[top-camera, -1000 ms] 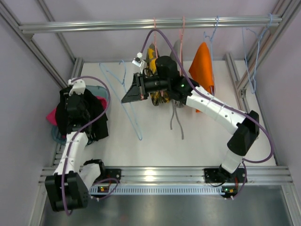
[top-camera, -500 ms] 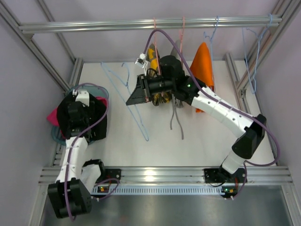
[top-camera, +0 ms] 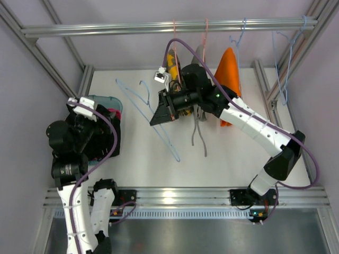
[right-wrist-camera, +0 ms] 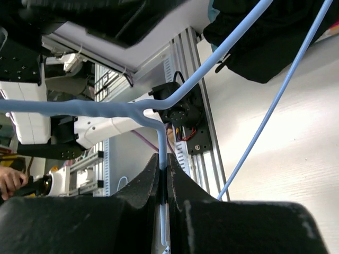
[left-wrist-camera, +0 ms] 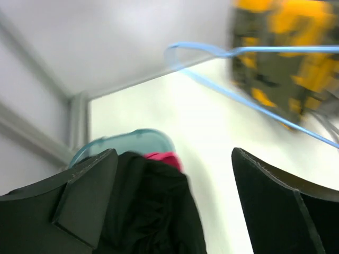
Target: Remove the trousers from the hanger
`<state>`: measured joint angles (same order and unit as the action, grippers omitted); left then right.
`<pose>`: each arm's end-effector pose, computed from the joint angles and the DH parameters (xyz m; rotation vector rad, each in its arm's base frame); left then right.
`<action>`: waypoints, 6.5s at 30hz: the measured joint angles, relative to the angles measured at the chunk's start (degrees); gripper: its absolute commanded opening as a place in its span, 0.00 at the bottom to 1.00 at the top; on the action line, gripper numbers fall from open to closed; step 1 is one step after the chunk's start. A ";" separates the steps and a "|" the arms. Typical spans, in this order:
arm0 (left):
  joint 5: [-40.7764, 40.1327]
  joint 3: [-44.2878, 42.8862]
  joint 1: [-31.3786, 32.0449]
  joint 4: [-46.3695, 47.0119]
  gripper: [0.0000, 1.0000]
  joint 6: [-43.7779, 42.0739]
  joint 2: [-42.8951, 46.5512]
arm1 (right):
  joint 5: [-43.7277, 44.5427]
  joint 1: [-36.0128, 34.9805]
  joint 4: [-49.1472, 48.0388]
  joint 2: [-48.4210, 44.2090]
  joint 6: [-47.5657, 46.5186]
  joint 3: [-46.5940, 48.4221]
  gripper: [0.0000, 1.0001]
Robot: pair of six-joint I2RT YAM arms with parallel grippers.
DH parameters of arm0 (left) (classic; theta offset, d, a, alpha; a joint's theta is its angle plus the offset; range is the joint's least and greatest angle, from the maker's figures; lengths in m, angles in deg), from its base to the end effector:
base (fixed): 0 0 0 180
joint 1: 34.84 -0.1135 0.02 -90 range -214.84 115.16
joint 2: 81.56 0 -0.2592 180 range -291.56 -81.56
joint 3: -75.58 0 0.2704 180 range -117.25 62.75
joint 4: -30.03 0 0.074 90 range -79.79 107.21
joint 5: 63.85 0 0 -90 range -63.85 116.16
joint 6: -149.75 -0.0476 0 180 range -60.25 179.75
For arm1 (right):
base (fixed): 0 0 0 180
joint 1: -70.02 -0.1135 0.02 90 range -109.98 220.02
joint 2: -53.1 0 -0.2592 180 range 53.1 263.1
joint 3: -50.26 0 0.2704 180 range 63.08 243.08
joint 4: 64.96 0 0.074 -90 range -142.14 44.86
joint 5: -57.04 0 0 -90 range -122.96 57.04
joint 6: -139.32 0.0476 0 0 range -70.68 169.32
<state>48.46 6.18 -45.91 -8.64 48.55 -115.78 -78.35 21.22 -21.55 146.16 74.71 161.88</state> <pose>0.1453 0.0100 0.4079 0.2986 1.5995 -0.0188 0.2298 0.3140 0.4133 -1.0094 2.0101 1.5623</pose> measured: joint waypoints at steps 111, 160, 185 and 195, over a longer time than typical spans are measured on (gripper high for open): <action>37.94 -13.92 0.61 11.43 0.83 20.52 -14.05 | 7.76 12.59 19.34 -26.49 -21.24 0.94 0.00; 31.56 -13.66 16.50 15.15 0.84 13.64 -22.10 | 11.87 62.99 14.80 -56.22 -5.62 3.87 0.00; 29.00 -7.76 17.99 17.05 0.85 13.44 -18.58 | 13.77 63.23 21.94 -24.94 -16.90 10.58 0.00; 28.13 -6.05 18.01 17.73 0.85 13.44 -17.38 | 10.34 63.34 20.81 -16.94 -17.94 15.76 0.00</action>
<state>76.59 0.12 -27.90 9.09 61.99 -133.15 -68.01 84.57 -0.74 129.22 56.76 177.64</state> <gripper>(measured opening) 0.845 0.388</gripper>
